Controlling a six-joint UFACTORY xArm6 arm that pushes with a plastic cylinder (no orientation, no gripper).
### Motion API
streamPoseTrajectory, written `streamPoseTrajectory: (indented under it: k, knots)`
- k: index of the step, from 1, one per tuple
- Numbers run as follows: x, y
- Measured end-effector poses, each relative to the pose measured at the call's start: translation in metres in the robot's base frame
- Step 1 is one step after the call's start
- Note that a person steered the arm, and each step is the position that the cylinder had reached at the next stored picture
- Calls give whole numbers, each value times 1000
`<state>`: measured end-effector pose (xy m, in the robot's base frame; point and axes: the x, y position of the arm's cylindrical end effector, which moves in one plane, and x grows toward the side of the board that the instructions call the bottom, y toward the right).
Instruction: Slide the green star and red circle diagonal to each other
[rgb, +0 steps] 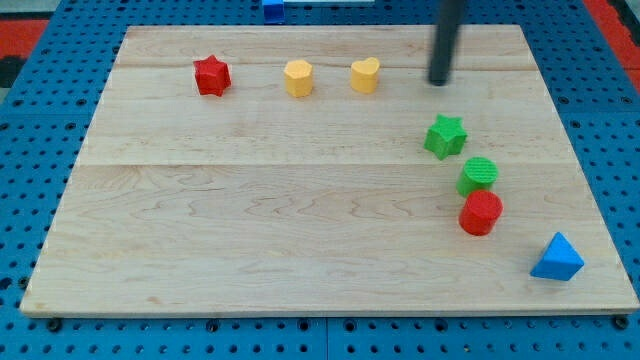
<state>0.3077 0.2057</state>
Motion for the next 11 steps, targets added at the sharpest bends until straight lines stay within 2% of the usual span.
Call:
streamPoseTrajectory:
  k: [1, 2, 5, 6, 7, 8, 9, 10, 11]
  knots:
    - [60, 75]
    - [123, 61]
    - [95, -135]
    - [105, -91]
    - [80, -118]
    - [79, -185]
    - [80, -211]
    - [89, -132]
    - [107, -20]
